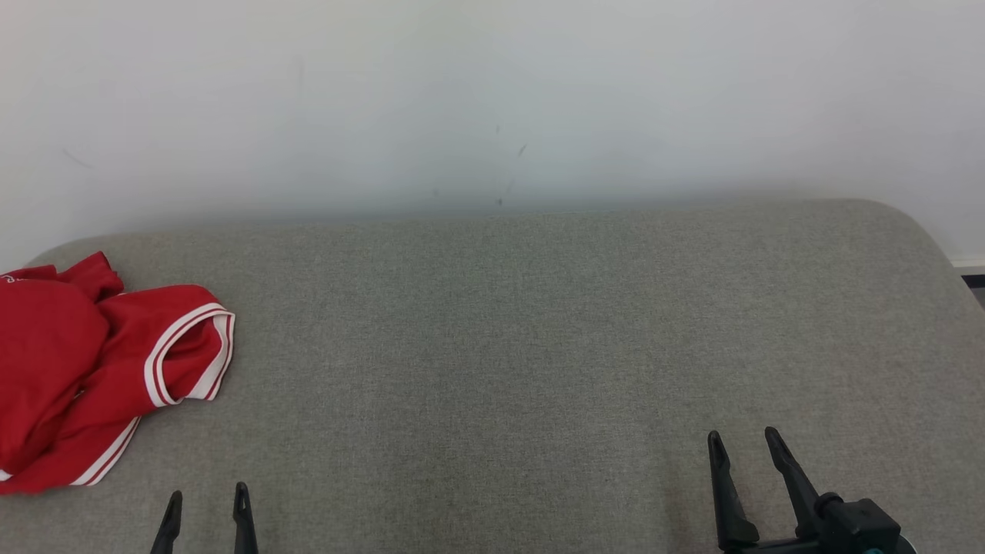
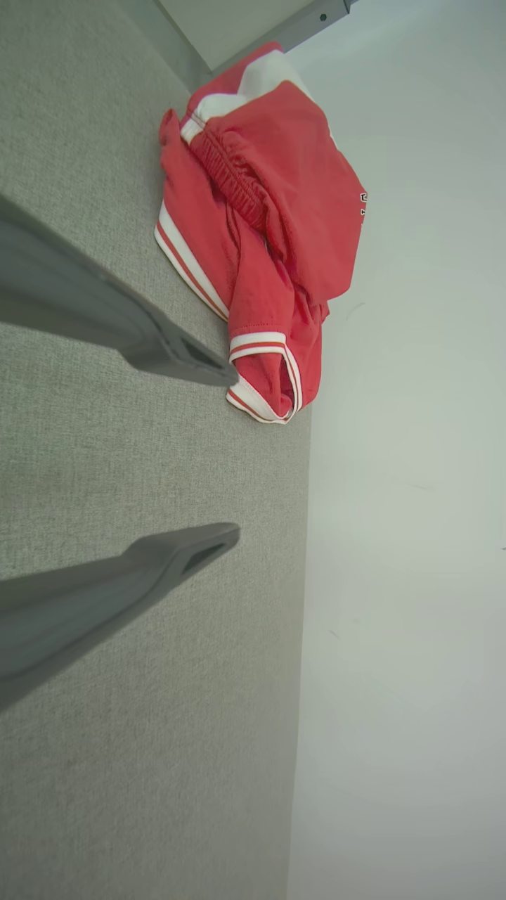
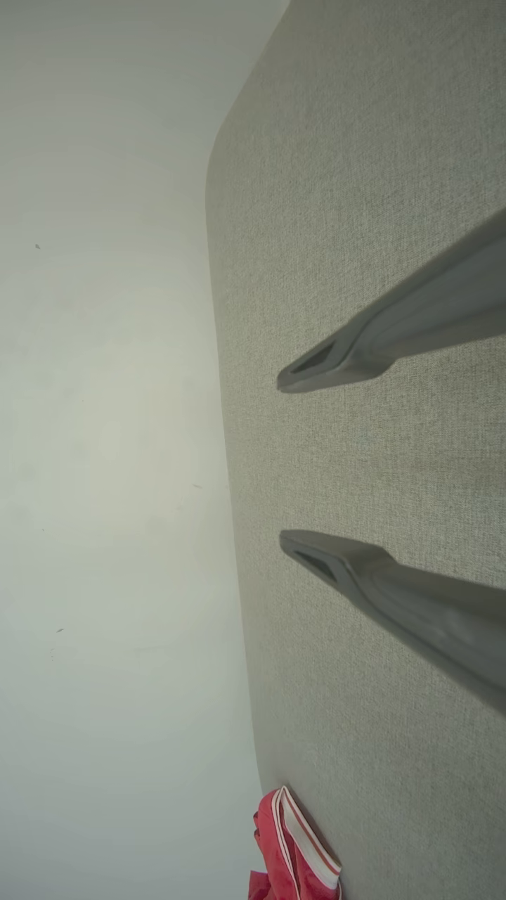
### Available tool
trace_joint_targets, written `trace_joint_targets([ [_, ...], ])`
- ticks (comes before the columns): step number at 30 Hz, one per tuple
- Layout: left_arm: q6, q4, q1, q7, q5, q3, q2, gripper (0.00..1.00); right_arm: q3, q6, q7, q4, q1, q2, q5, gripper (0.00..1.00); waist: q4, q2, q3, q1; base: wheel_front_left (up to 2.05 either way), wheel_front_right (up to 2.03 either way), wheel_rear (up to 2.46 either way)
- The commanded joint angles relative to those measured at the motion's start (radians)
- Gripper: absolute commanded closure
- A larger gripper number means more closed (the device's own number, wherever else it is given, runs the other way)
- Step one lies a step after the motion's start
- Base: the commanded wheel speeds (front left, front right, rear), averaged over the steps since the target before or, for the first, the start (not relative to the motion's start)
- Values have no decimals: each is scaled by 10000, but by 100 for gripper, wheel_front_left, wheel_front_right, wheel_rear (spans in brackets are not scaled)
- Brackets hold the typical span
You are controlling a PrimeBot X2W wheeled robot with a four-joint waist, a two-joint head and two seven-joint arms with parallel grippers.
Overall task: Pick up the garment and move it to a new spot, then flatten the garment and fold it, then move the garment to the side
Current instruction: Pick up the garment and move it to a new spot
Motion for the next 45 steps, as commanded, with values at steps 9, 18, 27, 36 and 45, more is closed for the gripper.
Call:
trace_joint_targets([
  [9, 94, 35, 75, -32, -19, -1, 22, 0, 27, 33, -21, 33, 34, 17, 118, 0, 152, -1, -18, 0, 0, 0, 0],
  [18, 126, 36, 163, -30, 105, 31, 21, 0, 63, 33, -21, 101, 145, 17, 187, 0, 675, -1, -104, 0, 0, 0, 0],
  [27, 145, 16, 256, -24, 150, 171, 20, 0, 121, 33, -21, 173, 270, 16, 298, 0, 1534, -1, -248, 0, 0, 0, 0],
  [36, 131, 30, 392, -24, 247, 342, 22, 0, 180, 33, -21, 240, 338, 18, 404, 0, 2380, -1, -374, 0, 0, 0, 0],
  [45, 2, 129, 243, -24, 398, 442, 22, 0, 247, 33, -21, 260, 395, 16, 535, 0, 3329, -1, -438, 0, 0, 0, 0],
])
